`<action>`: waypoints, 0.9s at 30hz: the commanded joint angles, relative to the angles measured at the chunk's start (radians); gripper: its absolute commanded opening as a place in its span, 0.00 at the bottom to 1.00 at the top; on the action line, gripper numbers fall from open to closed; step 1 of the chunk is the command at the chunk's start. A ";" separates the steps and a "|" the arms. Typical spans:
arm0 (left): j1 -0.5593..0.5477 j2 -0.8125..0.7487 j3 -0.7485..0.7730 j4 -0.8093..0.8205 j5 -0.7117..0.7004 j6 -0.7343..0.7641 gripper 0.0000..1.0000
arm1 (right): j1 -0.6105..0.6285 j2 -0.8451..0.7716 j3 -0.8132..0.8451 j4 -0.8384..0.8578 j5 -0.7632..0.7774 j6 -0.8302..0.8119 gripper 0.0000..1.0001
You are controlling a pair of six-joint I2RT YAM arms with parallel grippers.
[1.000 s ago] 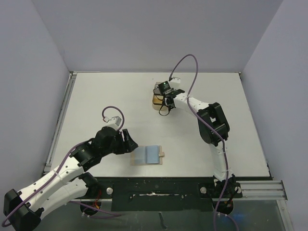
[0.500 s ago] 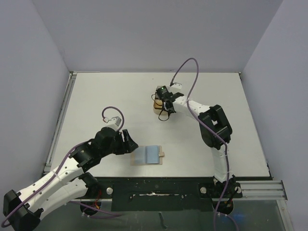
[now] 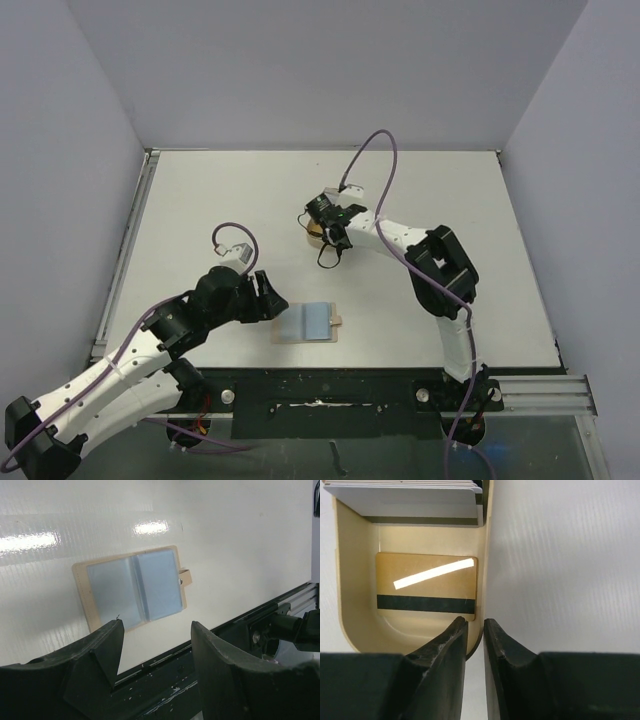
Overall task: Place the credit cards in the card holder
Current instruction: Move the storage box to the center of the board, then pick up the credit card from the storage box.
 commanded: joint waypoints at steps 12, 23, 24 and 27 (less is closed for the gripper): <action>-0.015 -0.027 0.009 0.003 -0.045 -0.014 0.55 | 0.021 -0.172 -0.032 -0.036 -0.133 -0.100 0.54; -0.015 -0.127 0.022 -0.019 -0.093 -0.023 0.55 | -0.048 -0.241 -0.028 0.156 -0.354 -0.706 0.64; -0.015 -0.139 0.025 -0.026 -0.102 -0.026 0.55 | -0.048 -0.226 -0.006 0.156 -0.347 -0.757 0.64; -0.015 -0.167 0.043 -0.052 -0.115 -0.033 0.55 | -0.051 -0.196 0.013 0.201 -0.350 -0.912 0.64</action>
